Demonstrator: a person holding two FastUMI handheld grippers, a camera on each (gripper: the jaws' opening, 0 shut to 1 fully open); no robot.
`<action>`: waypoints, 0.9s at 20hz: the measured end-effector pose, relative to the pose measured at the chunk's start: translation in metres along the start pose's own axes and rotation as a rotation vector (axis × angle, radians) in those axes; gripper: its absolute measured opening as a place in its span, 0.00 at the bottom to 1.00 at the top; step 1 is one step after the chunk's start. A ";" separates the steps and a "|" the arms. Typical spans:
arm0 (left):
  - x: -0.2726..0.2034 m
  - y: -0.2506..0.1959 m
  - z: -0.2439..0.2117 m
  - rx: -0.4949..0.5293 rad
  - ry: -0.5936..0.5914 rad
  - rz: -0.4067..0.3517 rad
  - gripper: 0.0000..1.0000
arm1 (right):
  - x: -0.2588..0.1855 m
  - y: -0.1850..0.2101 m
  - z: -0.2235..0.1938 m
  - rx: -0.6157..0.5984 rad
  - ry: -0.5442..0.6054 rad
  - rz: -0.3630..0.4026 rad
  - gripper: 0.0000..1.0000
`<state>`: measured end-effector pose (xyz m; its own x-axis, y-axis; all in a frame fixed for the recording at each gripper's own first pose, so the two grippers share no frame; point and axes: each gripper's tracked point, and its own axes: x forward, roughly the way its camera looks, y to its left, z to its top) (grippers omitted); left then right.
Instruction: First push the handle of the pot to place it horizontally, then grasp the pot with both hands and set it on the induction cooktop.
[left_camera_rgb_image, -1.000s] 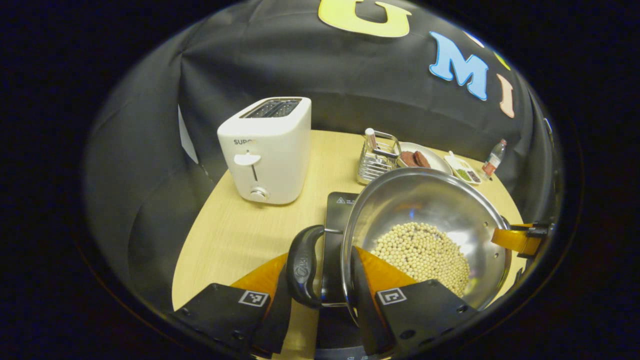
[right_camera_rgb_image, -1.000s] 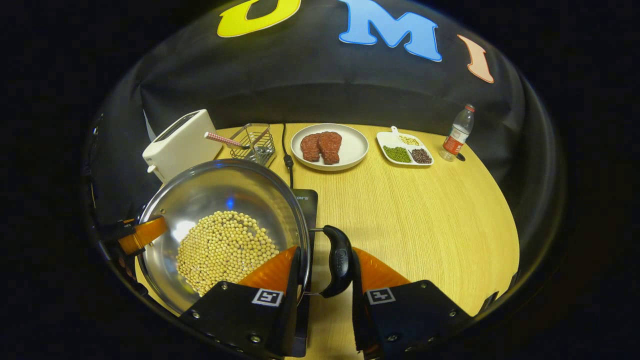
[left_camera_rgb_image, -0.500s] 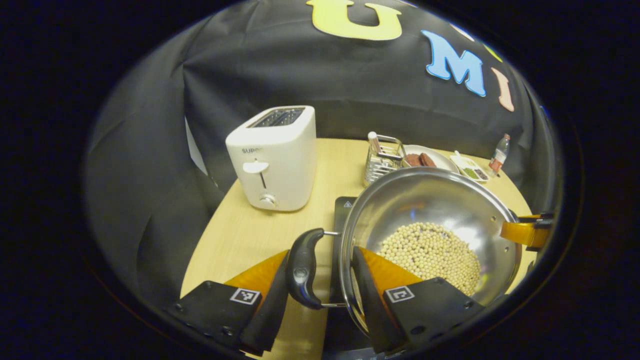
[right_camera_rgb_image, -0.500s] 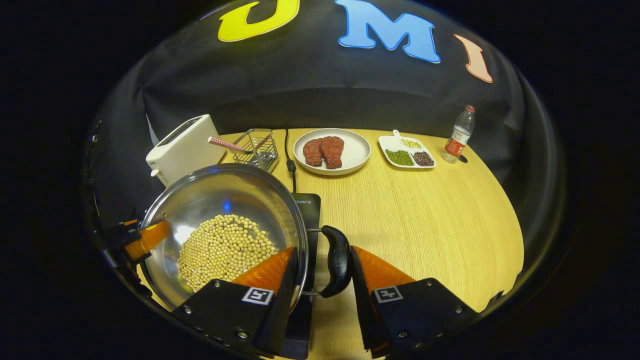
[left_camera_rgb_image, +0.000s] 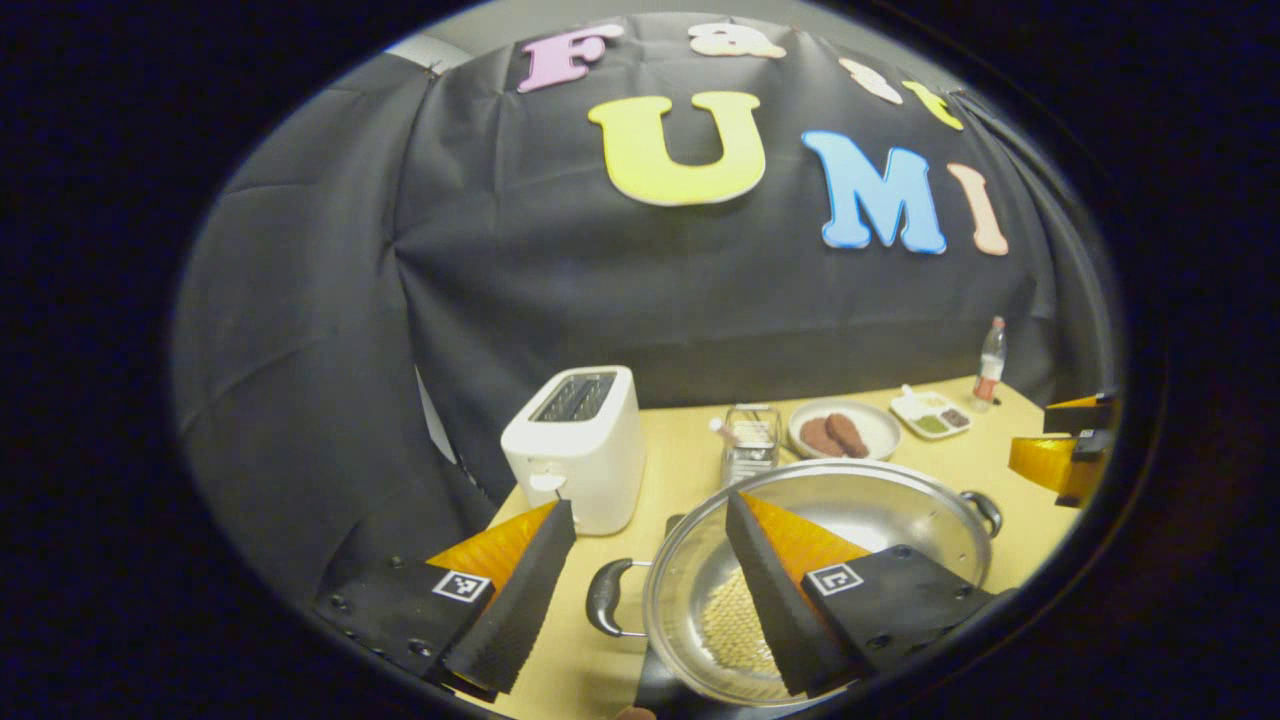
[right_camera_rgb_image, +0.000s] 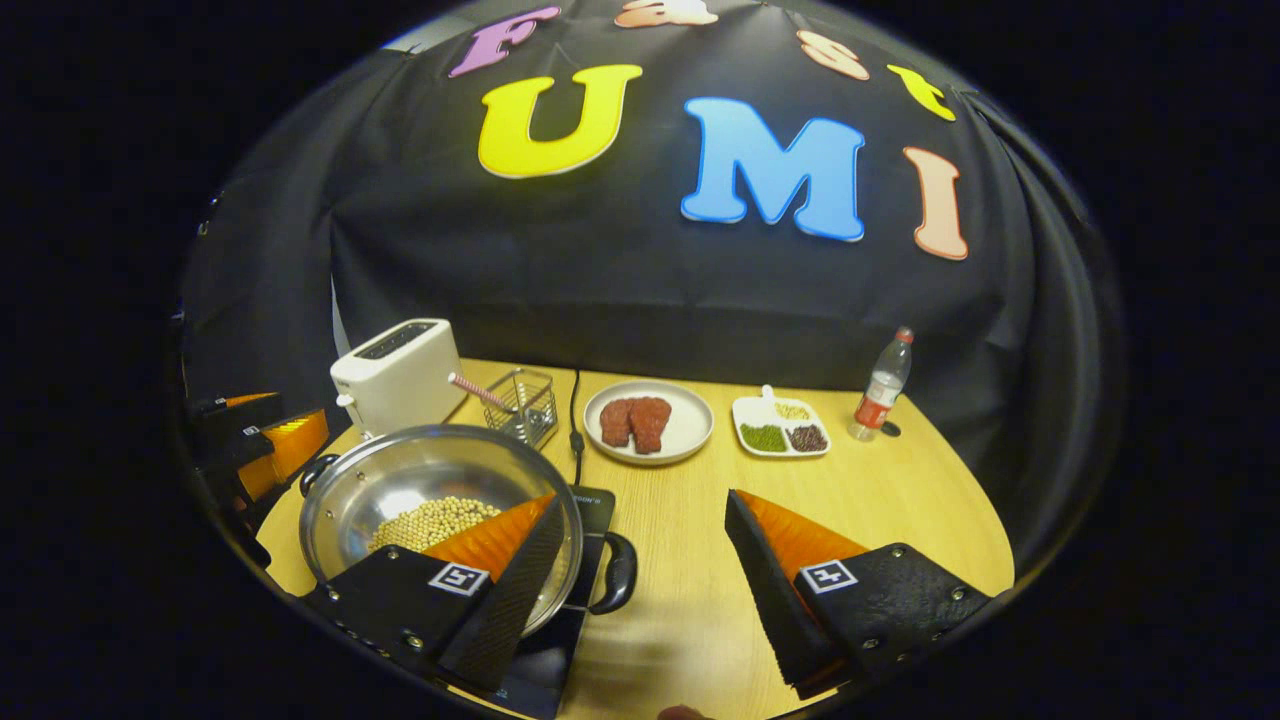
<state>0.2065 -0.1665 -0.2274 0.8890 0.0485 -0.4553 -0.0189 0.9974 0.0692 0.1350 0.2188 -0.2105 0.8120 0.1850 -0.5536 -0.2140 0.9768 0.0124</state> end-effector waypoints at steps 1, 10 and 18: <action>-0.013 -0.009 0.017 -0.014 -0.043 0.000 1.00 | -0.010 -0.010 0.008 -0.009 -0.029 -0.002 0.98; -0.122 -0.113 0.113 -0.064 -0.262 -0.054 1.00 | -0.102 -0.101 0.054 -0.030 -0.212 -0.033 0.97; -0.220 -0.183 0.132 -0.107 -0.366 -0.057 0.98 | -0.177 -0.174 0.054 -0.024 -0.316 -0.058 0.97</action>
<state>0.0746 -0.3667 -0.0231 0.9941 -0.0099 -0.1076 0.0047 0.9988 -0.0485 0.0582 0.0222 -0.0699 0.9507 0.1573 -0.2671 -0.1721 0.9845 -0.0330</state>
